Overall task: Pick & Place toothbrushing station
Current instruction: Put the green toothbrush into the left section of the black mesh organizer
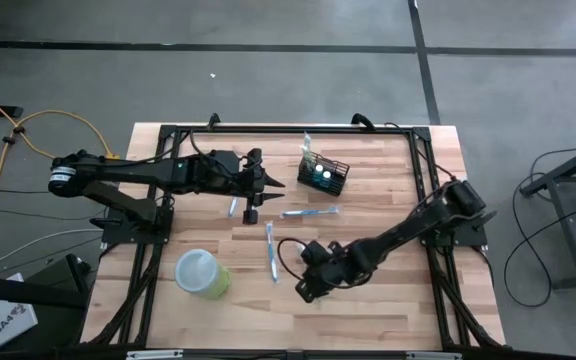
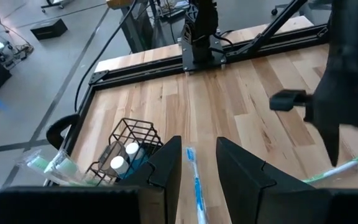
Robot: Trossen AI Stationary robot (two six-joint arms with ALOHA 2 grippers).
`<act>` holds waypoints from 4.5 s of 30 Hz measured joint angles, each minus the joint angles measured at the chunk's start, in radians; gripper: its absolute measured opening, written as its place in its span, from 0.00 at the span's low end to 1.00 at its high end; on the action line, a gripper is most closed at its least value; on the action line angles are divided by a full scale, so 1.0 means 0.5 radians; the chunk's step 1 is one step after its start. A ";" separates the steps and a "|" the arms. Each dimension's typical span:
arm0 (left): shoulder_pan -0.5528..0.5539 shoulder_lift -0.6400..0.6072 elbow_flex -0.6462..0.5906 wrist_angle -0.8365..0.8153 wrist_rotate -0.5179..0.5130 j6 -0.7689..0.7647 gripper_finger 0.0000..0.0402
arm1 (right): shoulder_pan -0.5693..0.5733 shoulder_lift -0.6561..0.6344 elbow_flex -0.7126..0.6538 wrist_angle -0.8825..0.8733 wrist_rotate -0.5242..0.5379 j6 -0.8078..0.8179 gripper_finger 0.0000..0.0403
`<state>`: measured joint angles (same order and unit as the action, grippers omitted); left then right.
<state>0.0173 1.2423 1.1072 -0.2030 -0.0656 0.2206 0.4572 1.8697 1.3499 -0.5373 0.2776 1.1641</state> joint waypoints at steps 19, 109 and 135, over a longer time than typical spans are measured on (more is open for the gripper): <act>0.000 0.000 0.000 0.001 -0.007 0.024 0.24 | -0.012 0.268 0.000 -0.079 -0.204 0.321 0.27; -0.004 0.003 0.001 0.684 1.176 -0.076 0.24 | 0.339 -0.416 -0.001 0.760 1.888 -1.691 0.03; -0.004 0.003 0.001 0.788 1.177 -0.113 0.22 | 0.127 -0.416 -0.001 1.115 1.571 -2.069 0.02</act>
<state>0.0154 1.2438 1.1076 0.1909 0.5228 0.1642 0.5209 1.6619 1.3495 0.0200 1.0633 0.1295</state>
